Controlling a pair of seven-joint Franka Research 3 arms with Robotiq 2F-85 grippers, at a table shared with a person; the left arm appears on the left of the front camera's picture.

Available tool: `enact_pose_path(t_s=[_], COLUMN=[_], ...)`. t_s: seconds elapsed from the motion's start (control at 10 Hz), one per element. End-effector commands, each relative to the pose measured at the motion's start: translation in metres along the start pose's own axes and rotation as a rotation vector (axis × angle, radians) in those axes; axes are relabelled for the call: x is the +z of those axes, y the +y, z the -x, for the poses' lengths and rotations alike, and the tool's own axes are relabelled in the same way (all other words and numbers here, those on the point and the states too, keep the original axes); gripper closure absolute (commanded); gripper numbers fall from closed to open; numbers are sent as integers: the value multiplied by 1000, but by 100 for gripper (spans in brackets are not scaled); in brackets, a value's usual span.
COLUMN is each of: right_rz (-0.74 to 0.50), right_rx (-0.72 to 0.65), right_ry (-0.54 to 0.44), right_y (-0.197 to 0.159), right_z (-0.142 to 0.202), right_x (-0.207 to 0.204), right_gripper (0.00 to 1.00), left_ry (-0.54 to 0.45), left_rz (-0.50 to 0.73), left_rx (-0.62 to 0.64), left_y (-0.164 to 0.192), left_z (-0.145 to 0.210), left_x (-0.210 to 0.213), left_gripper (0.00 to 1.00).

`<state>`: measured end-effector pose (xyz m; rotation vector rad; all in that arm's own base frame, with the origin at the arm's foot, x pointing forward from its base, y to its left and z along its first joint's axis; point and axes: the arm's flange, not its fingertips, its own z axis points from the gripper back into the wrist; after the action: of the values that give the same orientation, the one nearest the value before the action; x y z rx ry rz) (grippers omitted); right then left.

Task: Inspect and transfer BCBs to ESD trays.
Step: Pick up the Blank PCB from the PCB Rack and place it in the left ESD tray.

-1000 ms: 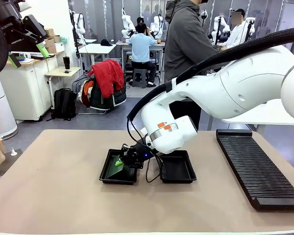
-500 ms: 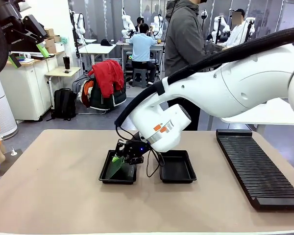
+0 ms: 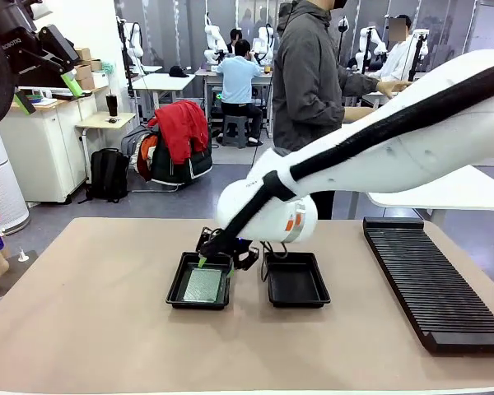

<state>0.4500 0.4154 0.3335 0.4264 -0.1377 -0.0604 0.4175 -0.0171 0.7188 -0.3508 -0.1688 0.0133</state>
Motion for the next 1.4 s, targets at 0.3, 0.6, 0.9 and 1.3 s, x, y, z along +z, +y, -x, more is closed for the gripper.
enact_pose_path(t_s=[0.3, 0.6, 0.9, 1.3], right_rz=[263, 320, 334, 310], right_rx=[13, 13, 34, 15], right_ry=[12, 43, 42, 63], right_y=[58, 53, 51, 51], right_z=[9, 12, 8, 11], right_x=[74, 88, 92, 86], right_gripper=[0, 0, 0, 0], left_ry=[1, 1, 1, 1], left_rz=[-13, -13, -13, -13], left_rx=[-2, -2, -2, -2], left_y=[3, 3, 3, 3], left_z=[1, 1, 1, 1], left_x=[0, 0, 0, 0], left_gripper=[0, 0, 0, 0])
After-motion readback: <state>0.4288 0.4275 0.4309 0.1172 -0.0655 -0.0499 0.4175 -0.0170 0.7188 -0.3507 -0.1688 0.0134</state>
